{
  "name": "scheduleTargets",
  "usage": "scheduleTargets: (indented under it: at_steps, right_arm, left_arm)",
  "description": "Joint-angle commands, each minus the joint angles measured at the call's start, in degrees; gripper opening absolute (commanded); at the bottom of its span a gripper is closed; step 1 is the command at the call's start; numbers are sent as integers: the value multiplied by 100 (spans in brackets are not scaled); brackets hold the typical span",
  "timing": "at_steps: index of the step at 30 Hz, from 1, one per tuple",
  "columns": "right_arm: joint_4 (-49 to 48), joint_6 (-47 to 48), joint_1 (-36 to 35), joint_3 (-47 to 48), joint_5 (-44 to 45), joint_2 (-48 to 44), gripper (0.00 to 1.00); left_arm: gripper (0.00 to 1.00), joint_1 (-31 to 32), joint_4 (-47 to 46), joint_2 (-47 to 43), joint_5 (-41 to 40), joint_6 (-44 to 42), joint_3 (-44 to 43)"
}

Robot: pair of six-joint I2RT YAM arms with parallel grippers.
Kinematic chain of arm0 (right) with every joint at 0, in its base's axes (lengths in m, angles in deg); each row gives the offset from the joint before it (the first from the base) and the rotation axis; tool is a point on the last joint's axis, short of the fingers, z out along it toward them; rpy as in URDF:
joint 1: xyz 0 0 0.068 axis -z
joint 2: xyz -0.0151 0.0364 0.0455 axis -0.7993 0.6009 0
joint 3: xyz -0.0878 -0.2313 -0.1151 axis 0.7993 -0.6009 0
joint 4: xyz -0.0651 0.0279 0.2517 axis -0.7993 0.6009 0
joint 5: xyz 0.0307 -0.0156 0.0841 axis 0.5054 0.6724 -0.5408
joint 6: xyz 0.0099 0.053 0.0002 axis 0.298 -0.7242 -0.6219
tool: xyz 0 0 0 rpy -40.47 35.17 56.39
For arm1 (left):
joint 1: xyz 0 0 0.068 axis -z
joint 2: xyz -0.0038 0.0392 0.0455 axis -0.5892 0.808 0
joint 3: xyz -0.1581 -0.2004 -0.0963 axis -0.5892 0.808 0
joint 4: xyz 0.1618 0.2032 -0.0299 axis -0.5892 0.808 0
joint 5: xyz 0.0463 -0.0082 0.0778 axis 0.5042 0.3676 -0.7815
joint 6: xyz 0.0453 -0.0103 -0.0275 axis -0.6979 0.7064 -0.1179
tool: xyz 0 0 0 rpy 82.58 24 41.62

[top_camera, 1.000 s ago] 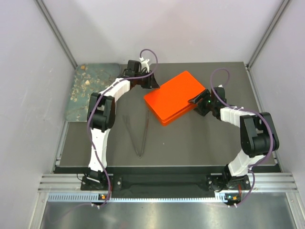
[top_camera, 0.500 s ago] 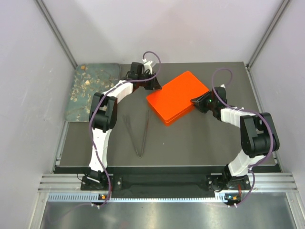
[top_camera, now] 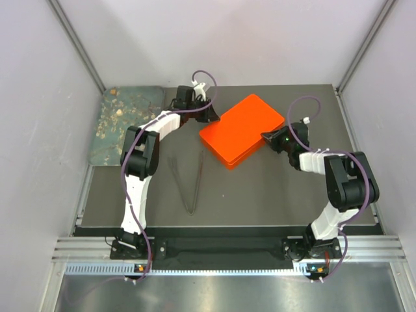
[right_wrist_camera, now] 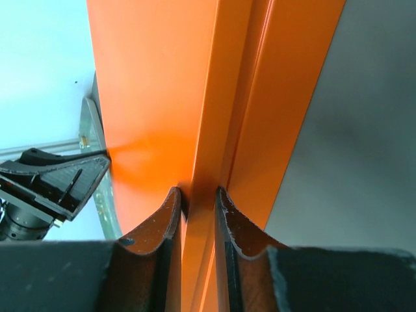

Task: Pack the chocolate

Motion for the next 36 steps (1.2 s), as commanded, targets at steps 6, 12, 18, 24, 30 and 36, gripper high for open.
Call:
scheduleTargets:
  at_steps: [6,12,18,24,30,36]
  right_arm:
    - [2357,461,-377,477,1151,448,4]
    - [2291,180,-492,453,1266,598,2]
    - [1833,92,-325,162,1056,404,4]
    - [1649,241,-167,241,739,308,11]
    - [1561,505,-158,521,564,70,23]
    - [1692,839,-166,917,186,-79,41]
  left_arm:
    - [31,255,425,-157,411,388,180]
    - [40,159,495,-359,252,669,119]
    - [48,-114,1198,-579,121,512,-84]
    - [54,-149,2129,-562,-125,-463,-312]
    - [49,-149,2367,-570,-152,-658,-277]
    - [42,-149,2060,-650,-12,-360,-137]
